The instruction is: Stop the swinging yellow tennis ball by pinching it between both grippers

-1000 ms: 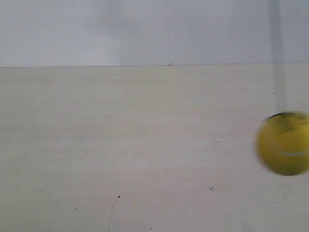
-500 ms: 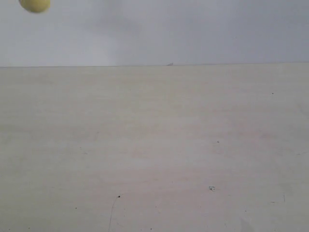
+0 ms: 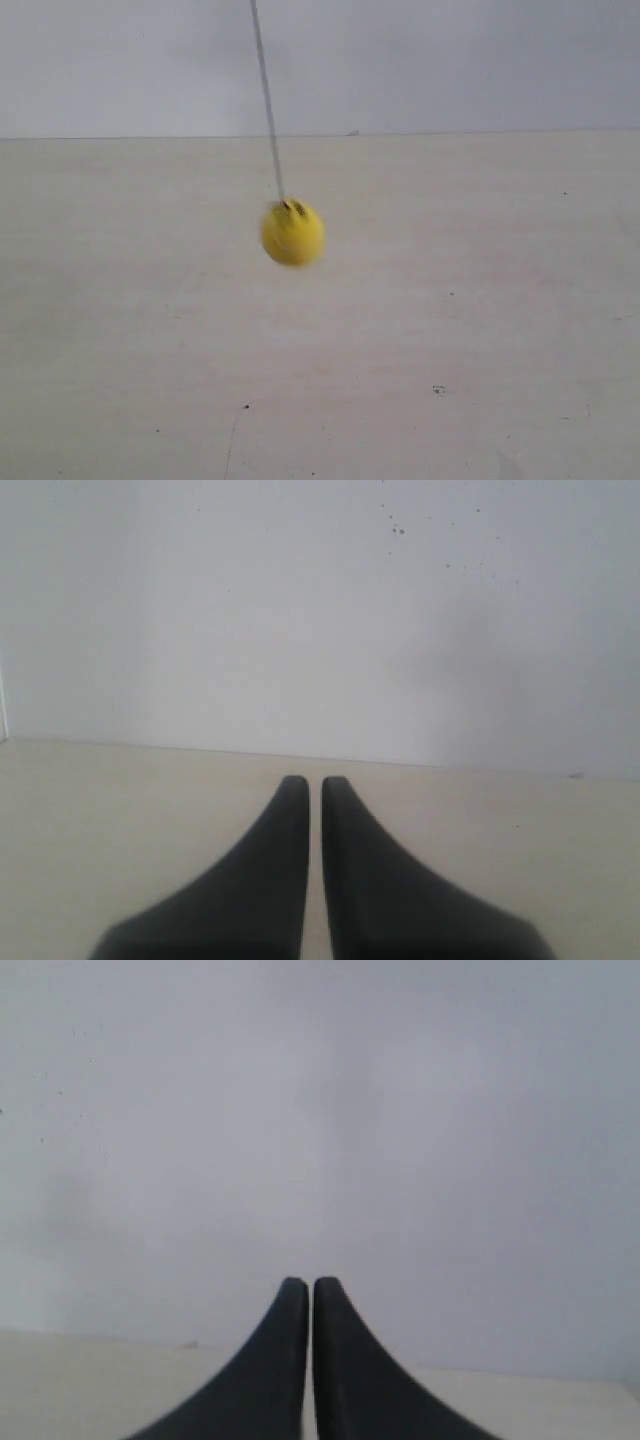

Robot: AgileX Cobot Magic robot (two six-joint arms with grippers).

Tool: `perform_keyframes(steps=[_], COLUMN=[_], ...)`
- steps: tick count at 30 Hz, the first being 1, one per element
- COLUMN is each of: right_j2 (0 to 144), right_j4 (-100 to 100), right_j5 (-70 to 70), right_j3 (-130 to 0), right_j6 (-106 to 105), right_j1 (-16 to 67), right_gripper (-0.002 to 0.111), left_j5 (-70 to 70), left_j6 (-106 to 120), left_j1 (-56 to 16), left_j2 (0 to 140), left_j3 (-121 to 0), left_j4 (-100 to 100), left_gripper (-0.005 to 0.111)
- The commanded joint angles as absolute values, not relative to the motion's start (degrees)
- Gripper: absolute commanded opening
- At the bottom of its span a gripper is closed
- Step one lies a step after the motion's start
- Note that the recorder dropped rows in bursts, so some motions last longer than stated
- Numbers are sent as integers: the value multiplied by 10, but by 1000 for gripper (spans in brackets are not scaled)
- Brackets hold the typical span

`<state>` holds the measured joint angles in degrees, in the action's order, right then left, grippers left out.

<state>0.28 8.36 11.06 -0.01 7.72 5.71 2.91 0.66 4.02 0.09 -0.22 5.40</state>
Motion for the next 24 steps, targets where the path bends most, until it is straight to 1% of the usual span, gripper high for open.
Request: perform_keyframes(steps=[1, 9, 13, 18, 20, 24], right_j2=[0, 0, 0, 2, 24, 108], right_j4=[72, 72, 72, 73, 73, 74], right_j5=[177, 230, 307, 398, 395, 394], right_j3=[0, 0, 0, 0, -7, -60], right_j6=[127, 181, 179, 173, 169, 157], right_j1=[57, 57, 57, 57, 57, 57], right_gripper=[0, 0, 0, 0, 0, 0], left_j5=[26, -8, -82, -136, -140, -157], left_j6=[-56, -91, -98, -100, -117, -146], left_j1=[38, 38, 38, 38, 38, 38], left_j2=[0, 0, 0, 0, 0, 12], left_j3=[0, 0, 0, -15, -34, -66], left_j4=[86, 86, 86, 67, 47, 18], left_gripper=[5, 5, 5, 5, 5, 5])
